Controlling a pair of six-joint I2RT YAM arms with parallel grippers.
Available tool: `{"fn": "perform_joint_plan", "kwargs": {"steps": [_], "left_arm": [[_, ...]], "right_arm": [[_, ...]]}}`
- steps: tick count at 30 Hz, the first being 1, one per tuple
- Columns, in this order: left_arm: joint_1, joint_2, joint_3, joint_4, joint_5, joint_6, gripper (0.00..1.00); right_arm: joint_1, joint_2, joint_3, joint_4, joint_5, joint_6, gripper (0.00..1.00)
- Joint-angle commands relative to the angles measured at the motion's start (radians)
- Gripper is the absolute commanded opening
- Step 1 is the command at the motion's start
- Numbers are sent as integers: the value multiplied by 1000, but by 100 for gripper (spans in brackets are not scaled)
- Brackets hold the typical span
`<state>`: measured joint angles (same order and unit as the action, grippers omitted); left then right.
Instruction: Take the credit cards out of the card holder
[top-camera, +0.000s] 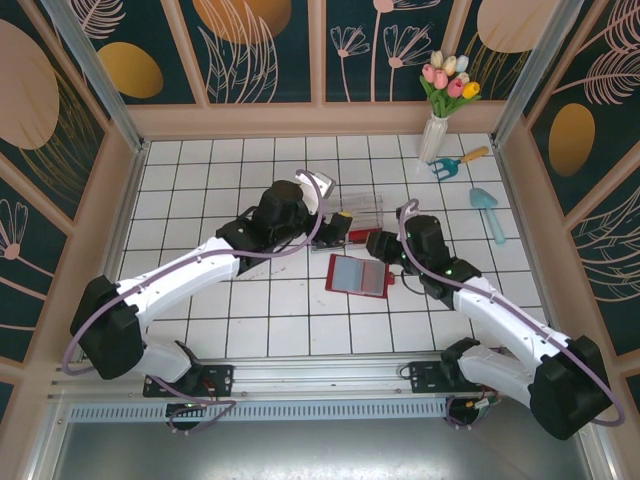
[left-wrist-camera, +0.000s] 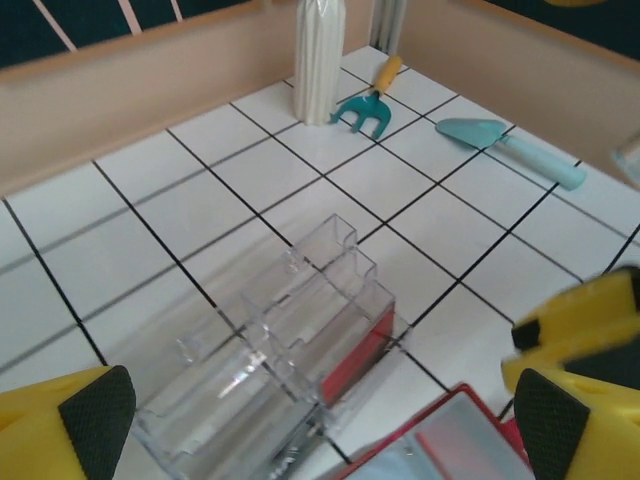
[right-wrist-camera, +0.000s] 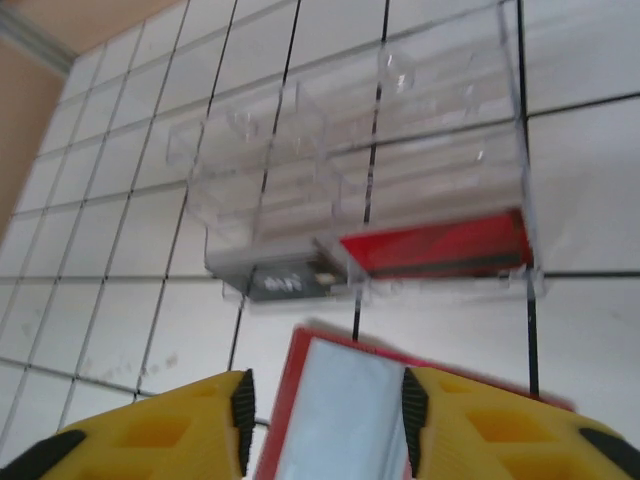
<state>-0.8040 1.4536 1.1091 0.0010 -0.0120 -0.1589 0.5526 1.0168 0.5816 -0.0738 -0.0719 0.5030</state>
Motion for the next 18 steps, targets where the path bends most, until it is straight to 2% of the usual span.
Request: {"fn": "perform_joint_plan", "kwargs": {"steps": [1,4,6,8,10,13,15,18], "left_arm": [[6,26,-34,71,80,-167,99],[6,29,-94,161,89,-234,99],[7,52,-95,163,91,-277,97],[6,89,-89,154,129,-338,88],[4,137,-87,155,196,-408,74],[6,202,-104,176,254,-508,66],[4,231,-129,204,274,-553,61],[1,246,-178,206,246,-578,49]], "right_arm": [[45,-28,-59,-37,37,54,38],[73,-30,-117,-42,54,90,29],[78,-32,-157,-46,69,120,26],[78,-34,-195,-42,74,141,25],[77,-30,-225,-41,83,156,22],[67,-23,-255,-17,74,166,21],[43,-16,-269,3,34,167,25],[5,-11,-276,28,-15,166,25]]}}
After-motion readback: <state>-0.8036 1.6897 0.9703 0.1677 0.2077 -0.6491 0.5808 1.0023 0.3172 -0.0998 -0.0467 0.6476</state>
